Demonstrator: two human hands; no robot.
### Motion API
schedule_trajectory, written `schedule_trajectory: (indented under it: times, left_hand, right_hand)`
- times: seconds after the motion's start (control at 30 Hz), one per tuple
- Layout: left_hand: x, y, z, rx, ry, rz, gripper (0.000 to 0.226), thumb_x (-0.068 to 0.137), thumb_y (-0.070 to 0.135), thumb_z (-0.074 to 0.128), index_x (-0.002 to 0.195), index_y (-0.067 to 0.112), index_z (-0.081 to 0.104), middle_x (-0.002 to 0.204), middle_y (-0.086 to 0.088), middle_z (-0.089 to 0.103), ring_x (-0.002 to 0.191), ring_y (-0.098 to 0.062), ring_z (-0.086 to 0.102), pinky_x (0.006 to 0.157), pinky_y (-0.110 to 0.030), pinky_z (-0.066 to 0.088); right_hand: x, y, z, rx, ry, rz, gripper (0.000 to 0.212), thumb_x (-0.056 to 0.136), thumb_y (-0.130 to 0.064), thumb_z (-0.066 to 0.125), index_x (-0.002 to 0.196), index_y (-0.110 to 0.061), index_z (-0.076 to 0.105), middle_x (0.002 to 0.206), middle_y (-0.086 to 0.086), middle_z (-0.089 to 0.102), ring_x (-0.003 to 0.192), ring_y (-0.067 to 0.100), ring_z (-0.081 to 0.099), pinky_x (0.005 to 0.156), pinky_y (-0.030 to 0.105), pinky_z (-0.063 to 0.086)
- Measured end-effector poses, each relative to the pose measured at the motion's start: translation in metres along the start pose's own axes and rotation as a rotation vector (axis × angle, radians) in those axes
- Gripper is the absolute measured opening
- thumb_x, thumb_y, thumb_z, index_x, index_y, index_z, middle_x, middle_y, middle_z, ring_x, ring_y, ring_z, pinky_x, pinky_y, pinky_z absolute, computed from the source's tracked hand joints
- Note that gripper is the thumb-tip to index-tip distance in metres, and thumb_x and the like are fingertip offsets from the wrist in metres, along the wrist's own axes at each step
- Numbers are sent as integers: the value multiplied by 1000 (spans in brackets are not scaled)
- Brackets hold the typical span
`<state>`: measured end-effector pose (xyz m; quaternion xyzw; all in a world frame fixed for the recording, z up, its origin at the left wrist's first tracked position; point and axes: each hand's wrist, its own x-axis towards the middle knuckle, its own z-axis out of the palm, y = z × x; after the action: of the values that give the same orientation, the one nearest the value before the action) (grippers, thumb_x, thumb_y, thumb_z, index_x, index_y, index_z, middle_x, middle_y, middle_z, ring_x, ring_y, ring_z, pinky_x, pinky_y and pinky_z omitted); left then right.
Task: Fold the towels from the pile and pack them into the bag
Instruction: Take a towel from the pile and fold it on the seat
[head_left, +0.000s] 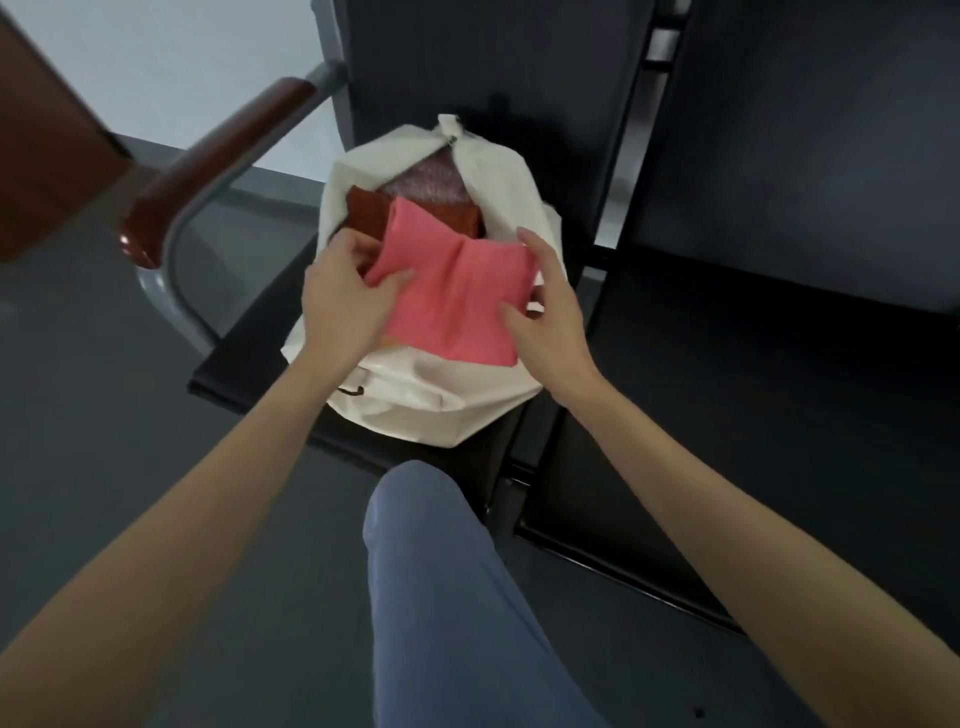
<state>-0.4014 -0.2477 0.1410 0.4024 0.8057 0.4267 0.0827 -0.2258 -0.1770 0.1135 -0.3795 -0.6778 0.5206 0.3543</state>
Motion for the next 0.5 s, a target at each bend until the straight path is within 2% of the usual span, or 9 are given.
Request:
schedule_trajectory:
  times: [0.1,0.2,0.27,0.37,0.43,0.5]
  left_hand:
    - [23,-11,-8,122,52,51,34,76,22,74,105,9,63,101,-2,69,93,-19,63,83,-31,47]
    - [38,-27,-6,186,70,70,31,75,21,71,103,10,63,98,-3,69,91,-23,64,86,-36,48]
    - [45,-39,-1,263,51,104,29,77,24,70,101,9,63,99,-5,67,96,-28,60,90,-39,43]
    - [47,-57,13,499,85,173,31,77,33,70,97,9,64,125,-13,52,123,-36,42,102,-47,30]
    - [44,-66,21,565,132,152,32,77,34,70,94,7,64,139,-19,39,133,-39,30,109,-51,24]
    - [42,-72,23,543,107,75,32,80,30,68,95,3,61,144,-23,32,136,-41,27,112,-55,21]
  right_hand:
    - [28,-5,37,-60,-49,-56,70,83,9,44,145,-24,38,146,-6,41,131,11,41,106,25,38]
    - [47,-6,62,-105,-39,-63,63,81,12,42,136,-15,51,137,0,53,127,15,46,109,26,35]
    - [55,-4,69,-111,-5,-21,58,80,13,42,129,-13,58,130,1,59,121,15,50,106,26,37]
    - [59,0,70,-60,24,76,51,80,15,41,120,-10,62,113,-6,58,108,9,50,95,18,39]
    - [61,6,70,-24,26,131,46,83,14,44,117,-10,61,108,-9,52,104,8,47,93,21,42]
    - [65,11,71,-1,21,180,41,85,10,47,115,-14,61,112,-6,50,103,12,49,86,28,48]
